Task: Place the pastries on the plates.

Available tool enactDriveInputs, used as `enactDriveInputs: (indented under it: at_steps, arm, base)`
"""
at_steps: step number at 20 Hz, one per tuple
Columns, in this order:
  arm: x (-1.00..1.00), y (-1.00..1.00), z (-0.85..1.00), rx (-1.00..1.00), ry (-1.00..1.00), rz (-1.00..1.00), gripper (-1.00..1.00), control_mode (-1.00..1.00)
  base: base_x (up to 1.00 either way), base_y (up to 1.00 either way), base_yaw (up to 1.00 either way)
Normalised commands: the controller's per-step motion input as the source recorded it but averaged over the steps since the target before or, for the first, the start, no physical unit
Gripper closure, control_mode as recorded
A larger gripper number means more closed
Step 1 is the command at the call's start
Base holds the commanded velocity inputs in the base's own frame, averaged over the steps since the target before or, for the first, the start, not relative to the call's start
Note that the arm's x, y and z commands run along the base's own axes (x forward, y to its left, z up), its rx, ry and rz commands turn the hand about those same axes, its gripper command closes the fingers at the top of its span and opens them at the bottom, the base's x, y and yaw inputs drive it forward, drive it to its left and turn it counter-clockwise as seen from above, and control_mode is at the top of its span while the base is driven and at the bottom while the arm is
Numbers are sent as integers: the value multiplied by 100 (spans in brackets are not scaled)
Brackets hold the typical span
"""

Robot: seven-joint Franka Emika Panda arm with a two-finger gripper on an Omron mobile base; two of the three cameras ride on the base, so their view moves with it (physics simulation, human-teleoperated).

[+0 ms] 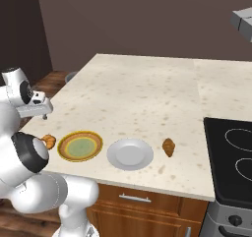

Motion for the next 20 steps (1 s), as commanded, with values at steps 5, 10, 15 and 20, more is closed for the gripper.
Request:
enactDriveInputs:
  at_steps: [5, 10, 15, 20]
  arm:
    - [21, 0, -23, 0, 0, 0, -100, -100]
    - [22, 0, -41, 0, 1, 0, -100, -100]
    - [5, 0, -37, 0, 12, 0, -100, -100]
    - [5, 0, -28, 0, 5, 3, -100, -100]
  base:
    - [0, 0, 0]
    - [0, 0, 0]
    - [0, 0, 0]
    - [0, 0, 0]
